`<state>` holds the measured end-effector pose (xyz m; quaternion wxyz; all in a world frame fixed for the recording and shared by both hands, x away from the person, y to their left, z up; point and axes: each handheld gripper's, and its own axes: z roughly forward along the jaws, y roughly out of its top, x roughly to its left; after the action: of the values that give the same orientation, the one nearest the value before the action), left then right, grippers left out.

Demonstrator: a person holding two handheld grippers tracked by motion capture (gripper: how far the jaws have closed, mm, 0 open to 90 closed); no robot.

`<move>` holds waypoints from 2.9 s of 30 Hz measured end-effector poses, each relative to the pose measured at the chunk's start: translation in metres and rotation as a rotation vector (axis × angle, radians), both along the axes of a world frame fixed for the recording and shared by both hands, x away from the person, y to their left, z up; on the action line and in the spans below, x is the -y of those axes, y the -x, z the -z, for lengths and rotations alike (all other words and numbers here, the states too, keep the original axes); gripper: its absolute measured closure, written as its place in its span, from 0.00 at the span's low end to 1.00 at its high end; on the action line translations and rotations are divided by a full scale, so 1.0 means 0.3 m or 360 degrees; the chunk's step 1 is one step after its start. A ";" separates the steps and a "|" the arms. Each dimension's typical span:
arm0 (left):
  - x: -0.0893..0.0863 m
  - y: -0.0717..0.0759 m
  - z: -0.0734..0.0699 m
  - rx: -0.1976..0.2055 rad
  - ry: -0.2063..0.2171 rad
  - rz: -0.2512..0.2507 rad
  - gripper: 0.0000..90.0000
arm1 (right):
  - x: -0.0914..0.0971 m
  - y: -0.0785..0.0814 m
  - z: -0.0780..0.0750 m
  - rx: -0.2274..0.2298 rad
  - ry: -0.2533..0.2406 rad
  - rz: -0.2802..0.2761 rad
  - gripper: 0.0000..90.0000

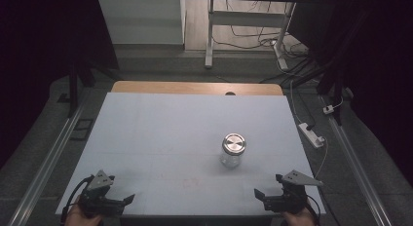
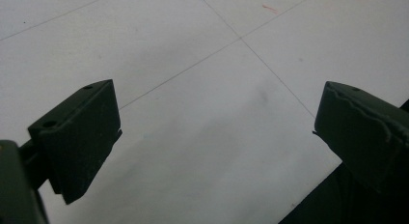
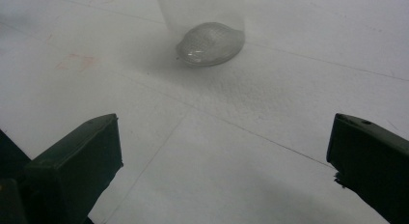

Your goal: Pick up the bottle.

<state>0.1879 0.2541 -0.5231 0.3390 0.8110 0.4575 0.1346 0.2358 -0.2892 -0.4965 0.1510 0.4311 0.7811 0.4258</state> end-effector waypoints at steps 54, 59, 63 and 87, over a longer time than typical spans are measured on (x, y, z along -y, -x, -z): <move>0.002 -0.007 0.003 -0.0043 -0.0001 0.0024 0.05 | -0.119 -0.112 0.038 0.0018 0.0090 -0.0173 0.00; 0.002 -0.006 0.003 -0.0043 0.0001 0.0024 0.05 | -0.122 -0.127 0.045 -0.0002 0.0085 -0.0167 0.00; 0.002 -0.007 0.003 -0.0051 0.0004 0.0029 0.05 | -0.130 -0.144 0.051 -0.0005 0.0094 -0.0172 0.00; 0.012 -0.012 0.006 -0.0068 -0.0044 0.0037 0.05 | -0.234 -0.304 0.103 -0.0011 0.0183 -0.0189 0.00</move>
<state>0.1914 0.2506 -0.5249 0.3194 0.8235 0.4533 0.1197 0.3269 -0.2191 -0.5273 0.1471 0.3761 0.8290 0.3868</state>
